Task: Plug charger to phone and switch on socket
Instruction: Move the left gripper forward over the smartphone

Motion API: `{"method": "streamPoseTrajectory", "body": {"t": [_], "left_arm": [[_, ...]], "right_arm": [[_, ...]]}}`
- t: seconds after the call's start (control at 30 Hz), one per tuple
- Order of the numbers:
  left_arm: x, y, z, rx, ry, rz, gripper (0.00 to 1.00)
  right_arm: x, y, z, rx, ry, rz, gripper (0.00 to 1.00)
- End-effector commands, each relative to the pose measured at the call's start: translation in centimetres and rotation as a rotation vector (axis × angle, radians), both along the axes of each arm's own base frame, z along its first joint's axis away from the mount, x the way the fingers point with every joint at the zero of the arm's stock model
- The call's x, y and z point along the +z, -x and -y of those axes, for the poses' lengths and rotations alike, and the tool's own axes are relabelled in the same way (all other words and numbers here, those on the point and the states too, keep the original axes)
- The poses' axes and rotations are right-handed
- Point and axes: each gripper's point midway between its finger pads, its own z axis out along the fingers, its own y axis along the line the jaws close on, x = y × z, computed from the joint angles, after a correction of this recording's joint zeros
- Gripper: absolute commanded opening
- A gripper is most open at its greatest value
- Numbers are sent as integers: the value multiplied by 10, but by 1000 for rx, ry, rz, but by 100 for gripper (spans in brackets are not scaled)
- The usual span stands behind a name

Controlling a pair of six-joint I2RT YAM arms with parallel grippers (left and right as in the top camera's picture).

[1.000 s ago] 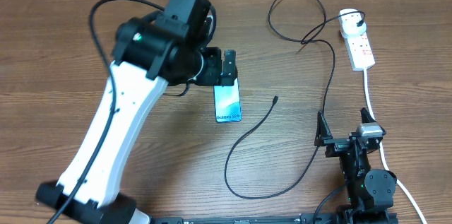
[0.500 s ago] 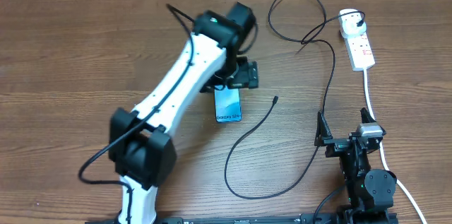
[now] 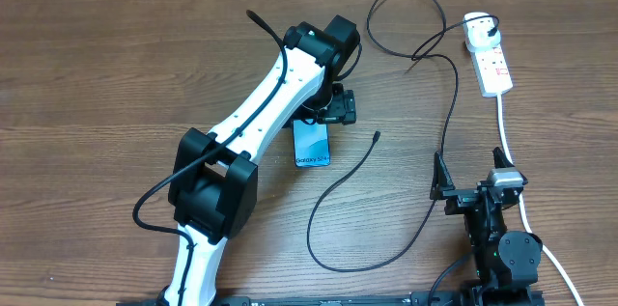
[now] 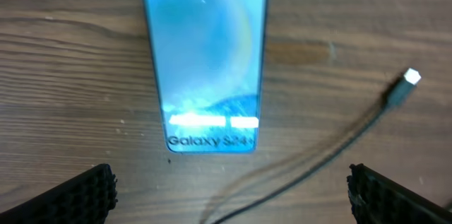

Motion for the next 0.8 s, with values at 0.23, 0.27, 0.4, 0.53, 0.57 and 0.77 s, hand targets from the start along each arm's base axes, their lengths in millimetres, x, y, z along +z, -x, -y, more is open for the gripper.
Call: {"method": "streamPoseTrajectory", "body": {"t": [0.23,0.27,0.4,0.53,0.57,0.77], "left_arm": [[7,0,-14,82,-55,25,100],[13,4,-17,74,-62,17,100],[34,13,-26,3,-72,35,100],[36,14,-26,2,-51,60,100],[30,16,-24,2,-40,50,100],[-27,14,-3,2,80,46,99]], "right_arm": [[-2,0,1,-5,-4,2,100],[-2,0,1,-5,-4,2,100],[-2,0,1,-5,-4,2,100],[-2,0,1,-5,-4,2,100],[-2,0,1,-5,-4,2,100],[-2,0,1,-5,-4,2,100]]}}
